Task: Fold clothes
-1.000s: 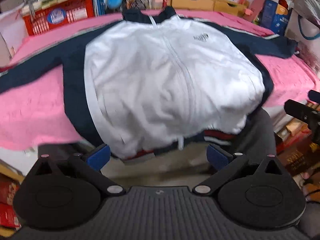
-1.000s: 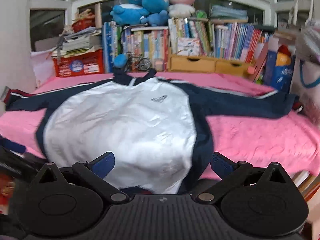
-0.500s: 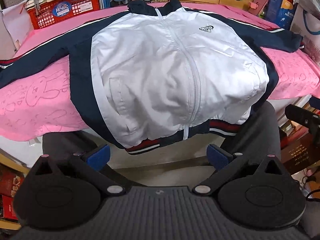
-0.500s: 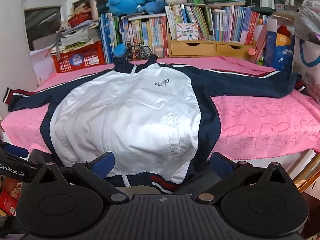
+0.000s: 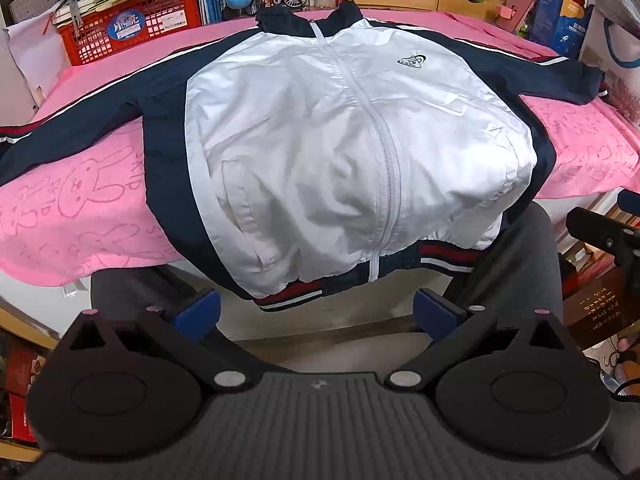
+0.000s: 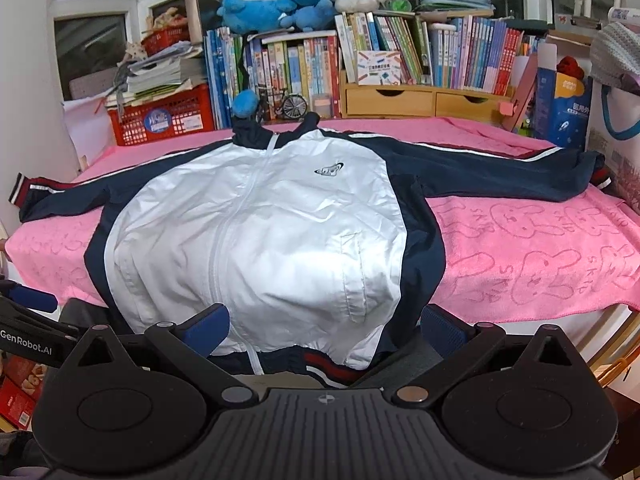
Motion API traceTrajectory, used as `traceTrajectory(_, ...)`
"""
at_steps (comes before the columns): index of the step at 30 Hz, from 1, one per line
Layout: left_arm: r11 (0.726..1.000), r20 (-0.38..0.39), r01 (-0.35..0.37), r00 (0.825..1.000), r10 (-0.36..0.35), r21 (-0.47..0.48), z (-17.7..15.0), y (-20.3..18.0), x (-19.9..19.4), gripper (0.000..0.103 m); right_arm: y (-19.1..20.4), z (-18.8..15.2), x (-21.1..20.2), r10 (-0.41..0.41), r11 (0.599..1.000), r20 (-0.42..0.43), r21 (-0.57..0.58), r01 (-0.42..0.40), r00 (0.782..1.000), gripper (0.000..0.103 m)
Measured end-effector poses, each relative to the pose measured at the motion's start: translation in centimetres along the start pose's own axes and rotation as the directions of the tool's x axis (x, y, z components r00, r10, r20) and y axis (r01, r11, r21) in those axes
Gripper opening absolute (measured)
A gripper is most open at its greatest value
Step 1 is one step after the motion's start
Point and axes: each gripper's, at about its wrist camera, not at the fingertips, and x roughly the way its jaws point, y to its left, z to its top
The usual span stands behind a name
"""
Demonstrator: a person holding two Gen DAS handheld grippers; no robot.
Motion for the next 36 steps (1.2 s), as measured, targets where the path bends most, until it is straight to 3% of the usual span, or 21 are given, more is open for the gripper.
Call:
traceTrajectory(20,1.0,0.006,0.001,1.0,-0.001,0.005,0.3,0.2,0.2,0.103,0.5,-0.1,0.4,-0.004,1.0,-0.008,-0.027,0.004,1.0,0.103)
traceTrajectory(23,1.0,0.056,-0.001,0.998,0.002,-0.017,2.2,1.2,0.6,0.103,-0.7,1.0,0.4,-0.024,0.999,0.095,-0.022,0.026,0.995,0.103)
traceTrajectory(26,0.998,0.129,-0.003,0.992,0.01,-0.06,5.0,2.7,1.4,0.103,-4.5,3.2,1.1,-0.138,0.99,0.243,0.07,0.124,0.96,0.103)
traceTrajectory(30,0.991,0.141,-0.025,0.989,0.044,-0.133,9.0,4.9,4.8,0.103,-12.8,6.3,3.9,-0.323,0.929,0.321,0.289,0.233,0.89,0.103)
traceTrajectory(33,0.981,0.109,-0.063,0.991,0.084,-0.184,11.0,6.2,7.5,0.103,-19.3,8.1,6.7,-0.388,0.877,0.326,0.418,0.237,0.862,0.103)
traceTrajectory(36,0.972,0.075,-0.095,0.991,0.113,-0.216,12.3,7.2,9.7,0.103,-24.7,10.0,9.7,-0.452,0.811,0.278,0.524,0.261,0.847,0.103)
